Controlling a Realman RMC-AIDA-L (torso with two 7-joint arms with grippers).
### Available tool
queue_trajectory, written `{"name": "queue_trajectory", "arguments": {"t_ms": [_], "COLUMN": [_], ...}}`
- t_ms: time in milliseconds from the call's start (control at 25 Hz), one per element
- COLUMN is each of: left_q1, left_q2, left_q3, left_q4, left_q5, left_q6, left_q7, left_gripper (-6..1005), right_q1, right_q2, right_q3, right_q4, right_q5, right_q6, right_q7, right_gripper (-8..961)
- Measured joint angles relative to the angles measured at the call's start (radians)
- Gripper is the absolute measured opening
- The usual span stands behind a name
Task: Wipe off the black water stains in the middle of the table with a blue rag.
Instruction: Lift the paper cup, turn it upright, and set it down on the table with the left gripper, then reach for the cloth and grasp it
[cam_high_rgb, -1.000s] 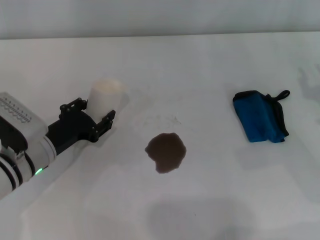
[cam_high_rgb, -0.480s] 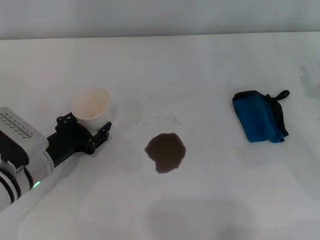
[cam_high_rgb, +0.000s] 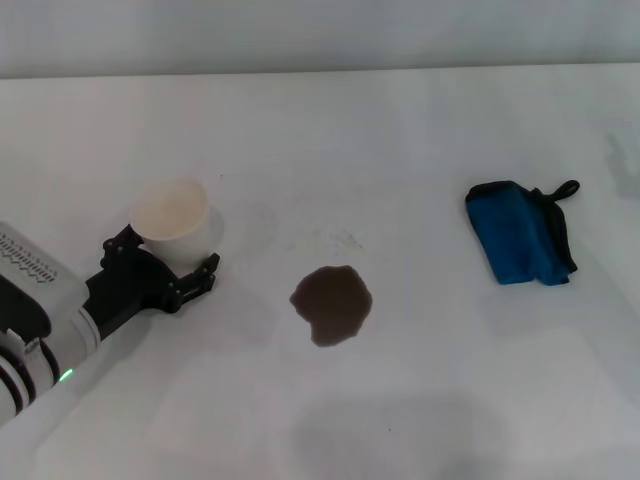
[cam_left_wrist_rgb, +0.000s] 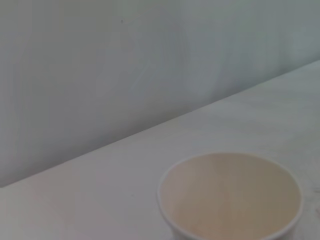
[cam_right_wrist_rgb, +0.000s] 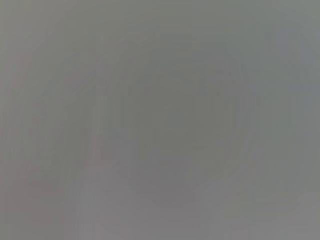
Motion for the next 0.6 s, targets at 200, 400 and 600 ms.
{"name": "queue_trajectory", "arguments": {"t_ms": [200,400,600], "left_q1": [0.000,0.005,0.049], "left_q2": [0.000,0.000,0.003], "left_q3": [-0.001,-0.003,-0.025], "left_q4": [0.002,0.005,0.014], "left_q5": [0.000,0.000,-0.002], "left_q6": [0.002,0.011,0.087], "left_q7": [0.006,0.007,0.008], "left_gripper": [802,888,888], "right_q1": [-0.008,-0.009,-0.012], "right_q2": [0.000,0.000,-0.001], "right_q3": [0.000,0.001,0.002], "right_q4": [-0.001,-0.001,-0.013], "right_q5": [-0.001,-0.001,-0.001], "right_q6": [0.000,-0.002,-0.011], "right_q7": [0.001,0.002,0.002], "right_gripper": [478,478,478]}}
